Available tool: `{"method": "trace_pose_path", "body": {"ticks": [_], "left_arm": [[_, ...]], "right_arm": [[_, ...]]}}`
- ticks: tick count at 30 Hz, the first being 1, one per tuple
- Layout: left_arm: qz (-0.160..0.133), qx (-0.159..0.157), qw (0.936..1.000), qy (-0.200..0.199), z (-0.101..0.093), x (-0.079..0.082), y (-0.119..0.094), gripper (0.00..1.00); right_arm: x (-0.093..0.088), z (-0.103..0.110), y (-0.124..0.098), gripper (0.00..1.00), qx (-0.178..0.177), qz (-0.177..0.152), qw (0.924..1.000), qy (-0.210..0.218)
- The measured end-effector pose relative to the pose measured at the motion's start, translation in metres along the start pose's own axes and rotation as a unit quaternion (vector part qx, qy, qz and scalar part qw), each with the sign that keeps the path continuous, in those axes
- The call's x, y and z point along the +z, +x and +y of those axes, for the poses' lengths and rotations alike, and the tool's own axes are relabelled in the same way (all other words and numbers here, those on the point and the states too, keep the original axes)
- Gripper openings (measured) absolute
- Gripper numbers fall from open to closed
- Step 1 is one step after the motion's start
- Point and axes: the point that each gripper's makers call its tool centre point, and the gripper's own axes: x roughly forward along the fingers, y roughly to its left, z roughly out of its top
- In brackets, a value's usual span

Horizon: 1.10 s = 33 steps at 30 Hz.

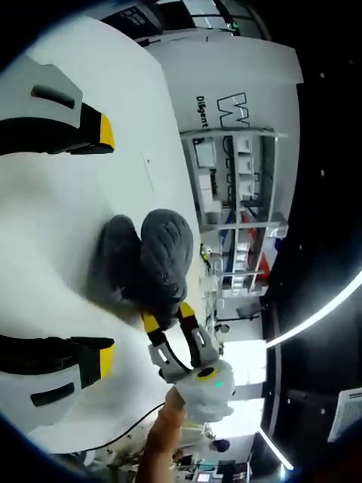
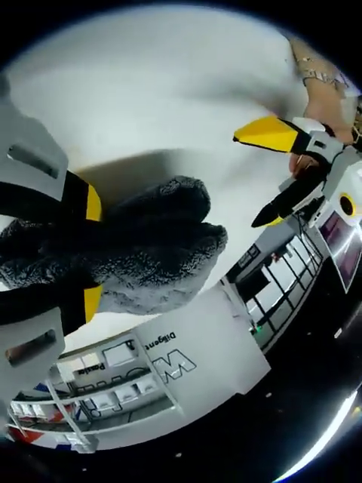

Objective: Open the folded towel by lifting each exposed corner and separating the folded layers until the towel lies flat within the target outline without major curled edges

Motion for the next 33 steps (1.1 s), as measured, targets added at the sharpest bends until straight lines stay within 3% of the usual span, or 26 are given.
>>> {"method": "trace_pose_path", "body": {"ticks": [19, 29, 33], "left_arm": [[0.004, -0.002, 1.0, 0.003, -0.003, -0.002, -0.001, 0.99], [0.0, -0.002, 1.0, 0.004, -0.003, 0.0, -0.003, 0.99], [-0.002, -0.002, 1.0, 0.001, -0.002, 0.001, -0.004, 0.99]], "right_arm": [[0.005, -0.002, -0.012, 0.34, 0.0, -0.013, 0.9989, 0.045], [0.014, -0.006, -0.028, 0.54, 0.001, -0.041, 0.9951, 0.09], [0.023, -0.008, -0.042, 0.62, 0.002, -0.069, 0.9915, 0.111]]}}
